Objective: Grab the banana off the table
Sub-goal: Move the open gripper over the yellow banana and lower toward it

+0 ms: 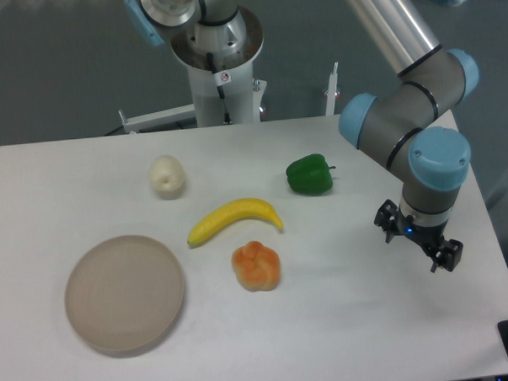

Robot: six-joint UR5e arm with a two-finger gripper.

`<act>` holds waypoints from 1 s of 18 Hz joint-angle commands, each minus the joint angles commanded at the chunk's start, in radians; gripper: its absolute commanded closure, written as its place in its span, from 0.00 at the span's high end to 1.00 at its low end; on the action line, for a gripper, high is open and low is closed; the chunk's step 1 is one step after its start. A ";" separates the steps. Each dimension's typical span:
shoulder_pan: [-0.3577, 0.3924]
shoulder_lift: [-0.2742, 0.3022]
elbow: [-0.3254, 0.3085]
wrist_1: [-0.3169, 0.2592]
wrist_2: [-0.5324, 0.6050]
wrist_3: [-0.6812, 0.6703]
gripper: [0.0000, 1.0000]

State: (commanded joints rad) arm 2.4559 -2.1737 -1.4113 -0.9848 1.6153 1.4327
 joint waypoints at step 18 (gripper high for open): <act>-0.046 0.149 -0.234 -0.002 -0.086 0.006 1.00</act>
State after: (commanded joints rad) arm 2.4099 -2.0251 -1.6457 -0.9863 1.5294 1.4389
